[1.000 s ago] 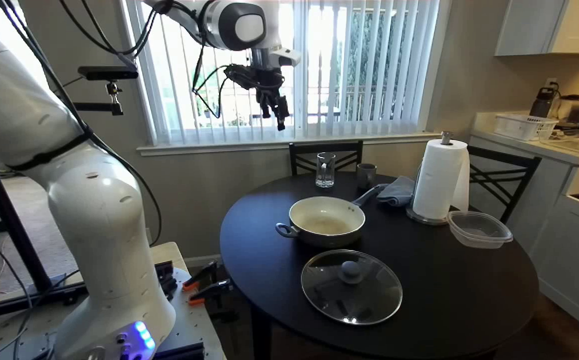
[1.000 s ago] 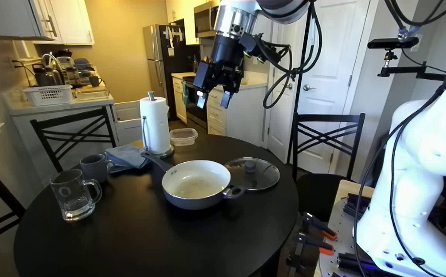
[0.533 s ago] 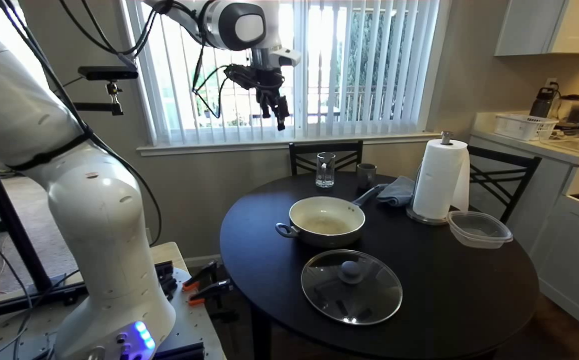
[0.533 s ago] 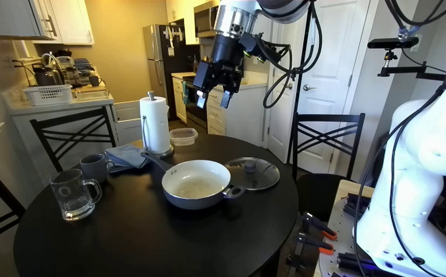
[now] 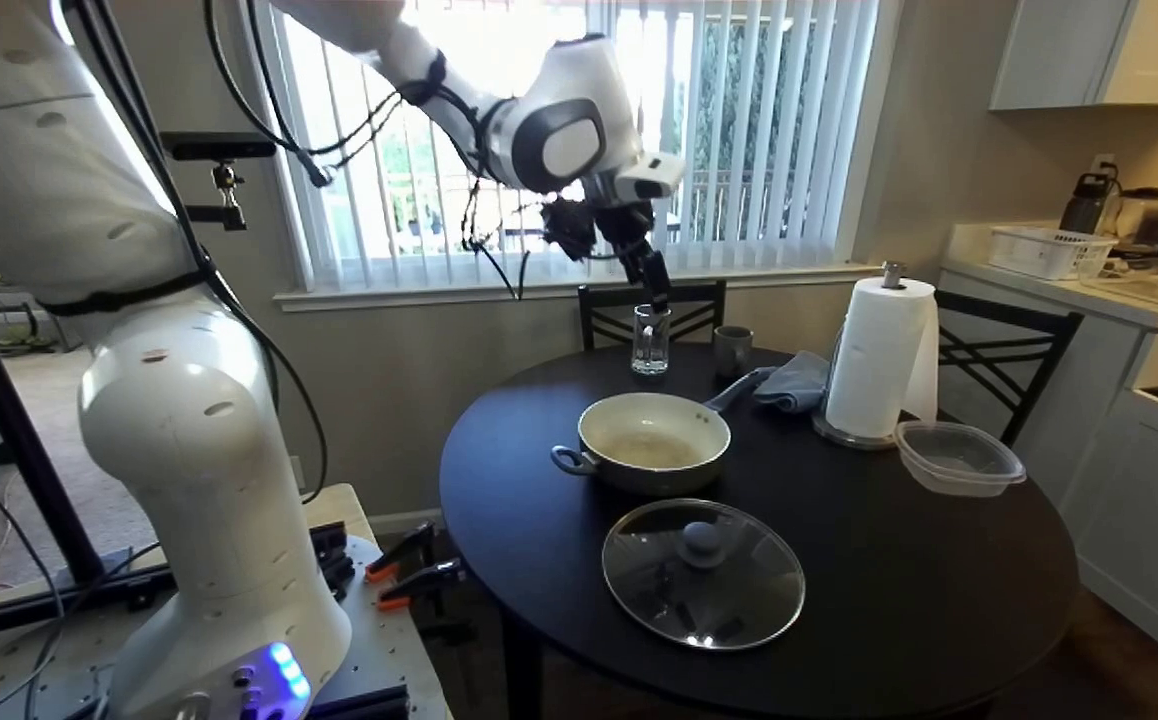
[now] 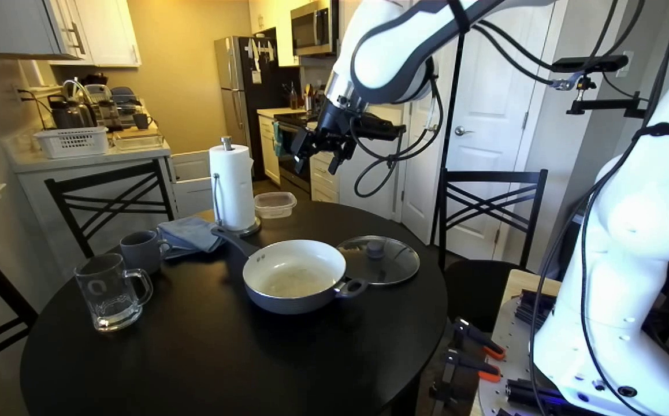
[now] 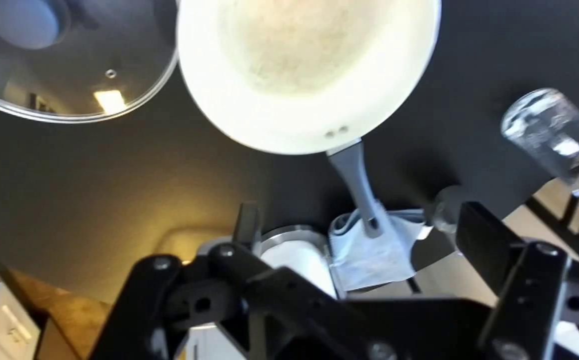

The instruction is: Place the lid on the pan

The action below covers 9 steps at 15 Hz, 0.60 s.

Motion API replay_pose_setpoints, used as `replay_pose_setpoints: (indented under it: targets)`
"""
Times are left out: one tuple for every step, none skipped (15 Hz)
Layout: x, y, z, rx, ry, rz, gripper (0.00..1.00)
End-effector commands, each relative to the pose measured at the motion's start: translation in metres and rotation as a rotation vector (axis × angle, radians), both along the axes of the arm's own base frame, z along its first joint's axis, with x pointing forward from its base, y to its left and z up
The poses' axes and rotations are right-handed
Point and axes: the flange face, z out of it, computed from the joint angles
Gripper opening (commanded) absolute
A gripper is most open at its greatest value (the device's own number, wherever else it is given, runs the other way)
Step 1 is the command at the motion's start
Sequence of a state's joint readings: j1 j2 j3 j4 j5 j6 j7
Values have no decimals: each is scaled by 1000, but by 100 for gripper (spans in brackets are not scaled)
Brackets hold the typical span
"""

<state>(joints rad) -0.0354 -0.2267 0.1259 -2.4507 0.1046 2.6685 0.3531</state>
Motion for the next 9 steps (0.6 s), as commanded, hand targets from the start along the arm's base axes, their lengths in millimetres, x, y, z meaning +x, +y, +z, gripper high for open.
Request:
replay_pose_setpoints:
  targets:
    - [15,-69,-53,-77,-7,-159,100]
    - [11,-90,-70,-110,21,-202,100]
    - [7,-105,-86,-132,50,-232,100]
    - [0,-118,-102,-137,88,-264,100]
    - [-6,-128,-118,-130,117,-290,100]
    - [-13,-138,-133,-114,152,-323,100]
    - [-18,-145,-146,-91,183,-353,100]
    - [-21,-155,-159,-85,228,-436,100]
    - [-23,-160,-167,-74,244,-476,100]
